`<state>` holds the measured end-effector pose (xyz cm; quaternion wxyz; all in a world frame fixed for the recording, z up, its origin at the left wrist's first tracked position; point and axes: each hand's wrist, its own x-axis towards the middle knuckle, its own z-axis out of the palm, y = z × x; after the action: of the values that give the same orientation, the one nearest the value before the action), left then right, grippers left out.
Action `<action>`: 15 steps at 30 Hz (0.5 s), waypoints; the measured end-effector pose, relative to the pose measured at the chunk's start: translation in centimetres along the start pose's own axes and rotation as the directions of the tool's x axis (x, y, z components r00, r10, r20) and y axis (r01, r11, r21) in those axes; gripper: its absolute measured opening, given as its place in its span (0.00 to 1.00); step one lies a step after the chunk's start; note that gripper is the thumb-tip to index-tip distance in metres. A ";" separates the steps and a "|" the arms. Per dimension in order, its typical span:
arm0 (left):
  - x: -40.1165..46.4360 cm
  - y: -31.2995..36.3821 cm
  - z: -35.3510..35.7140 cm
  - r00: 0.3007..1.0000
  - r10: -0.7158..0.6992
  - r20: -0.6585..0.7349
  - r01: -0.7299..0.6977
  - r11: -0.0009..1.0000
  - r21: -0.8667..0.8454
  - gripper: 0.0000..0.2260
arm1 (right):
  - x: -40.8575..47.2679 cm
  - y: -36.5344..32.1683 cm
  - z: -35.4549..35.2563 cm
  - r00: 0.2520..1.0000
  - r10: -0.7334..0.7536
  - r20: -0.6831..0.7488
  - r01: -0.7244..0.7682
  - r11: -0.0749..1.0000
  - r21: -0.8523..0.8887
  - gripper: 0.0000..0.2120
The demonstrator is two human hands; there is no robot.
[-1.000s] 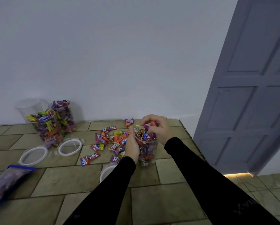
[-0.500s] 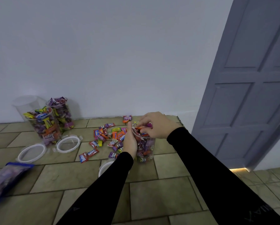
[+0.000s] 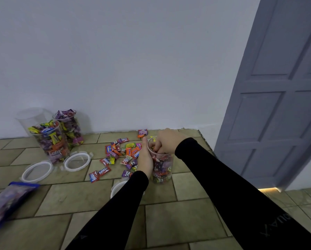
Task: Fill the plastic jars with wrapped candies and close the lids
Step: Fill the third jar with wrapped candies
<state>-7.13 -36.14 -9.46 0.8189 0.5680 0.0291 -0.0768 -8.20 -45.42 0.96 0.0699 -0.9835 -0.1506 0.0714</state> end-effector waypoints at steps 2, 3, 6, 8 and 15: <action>-0.2 0.2 -0.2 1.000 -0.020 0.002 0.020 1.000 -0.009 0.28 | -0.3 0.2 -0.2 0.999 -0.017 -0.027 0.019 0.997 0.073 0.12; -0.1 0.1 -0.4 1.000 -0.025 0.010 0.025 1.000 -0.005 0.27 | -0.4 0.3 -0.4 0.998 -0.030 -0.046 0.035 0.992 0.119 0.12; -0.2 0.3 -0.6 0.999 -0.024 0.024 0.022 0.998 0.058 0.23 | -0.7 0.3 -1.5 0.991 -0.070 -0.116 0.093 0.974 0.206 0.11; -0.3 0.6 -1.0 0.999 -0.017 0.031 0.015 0.998 0.060 0.23 | -0.4 0.6 -2.3 0.979 -0.088 -0.185 0.137 0.953 0.272 0.08; 0.7 2.4 -3.2 0.972 0.233 -0.021 -0.209 0.902 0.377 0.19 | 2.3 2.7 -0.4 0.908 0.055 -0.414 0.198 0.816 0.542 0.10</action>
<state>-5.97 -32.38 -8.46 0.6983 0.7148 -0.0238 0.0310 -5.18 -47.29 0.62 0.3950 -0.9024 -0.1418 -0.0981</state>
